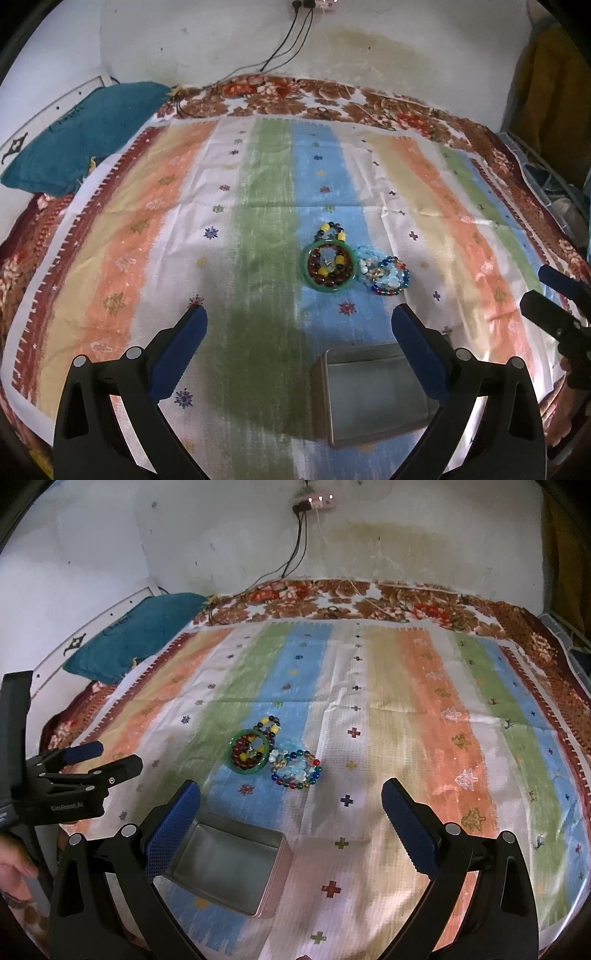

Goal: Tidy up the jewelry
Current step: 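Lower the left gripper onto the green jade bangle rim and close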

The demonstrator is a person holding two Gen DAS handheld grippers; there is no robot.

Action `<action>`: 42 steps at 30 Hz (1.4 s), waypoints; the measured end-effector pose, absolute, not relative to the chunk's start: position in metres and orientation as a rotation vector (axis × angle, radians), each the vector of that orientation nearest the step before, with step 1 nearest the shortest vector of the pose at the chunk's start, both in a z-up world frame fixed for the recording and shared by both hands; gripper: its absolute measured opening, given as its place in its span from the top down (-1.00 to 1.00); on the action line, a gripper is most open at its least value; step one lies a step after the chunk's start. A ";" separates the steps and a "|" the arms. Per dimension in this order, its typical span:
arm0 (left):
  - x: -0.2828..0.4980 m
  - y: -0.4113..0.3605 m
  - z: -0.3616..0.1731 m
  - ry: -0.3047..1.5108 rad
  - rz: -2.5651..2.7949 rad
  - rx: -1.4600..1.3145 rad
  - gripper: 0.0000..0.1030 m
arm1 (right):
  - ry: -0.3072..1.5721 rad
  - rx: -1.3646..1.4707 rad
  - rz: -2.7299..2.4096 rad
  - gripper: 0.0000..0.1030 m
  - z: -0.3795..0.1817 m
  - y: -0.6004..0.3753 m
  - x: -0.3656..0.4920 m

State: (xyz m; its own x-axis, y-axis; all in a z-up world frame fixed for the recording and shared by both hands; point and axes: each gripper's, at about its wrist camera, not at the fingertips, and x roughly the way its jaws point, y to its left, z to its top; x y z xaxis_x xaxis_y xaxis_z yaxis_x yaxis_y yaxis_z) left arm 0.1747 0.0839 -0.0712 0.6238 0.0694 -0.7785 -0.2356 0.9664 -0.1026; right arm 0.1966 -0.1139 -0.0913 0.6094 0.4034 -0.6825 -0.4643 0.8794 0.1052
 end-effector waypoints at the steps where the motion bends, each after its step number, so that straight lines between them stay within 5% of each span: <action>1: 0.177 0.084 -0.072 0.882 0.181 -0.198 -0.89 | 0.773 -0.087 0.504 -0.93 -0.093 -0.113 0.199; 42: 0.278 0.103 -0.132 1.063 0.115 -0.240 -0.86 | 1.022 -0.086 0.515 -0.93 -0.154 -0.079 0.293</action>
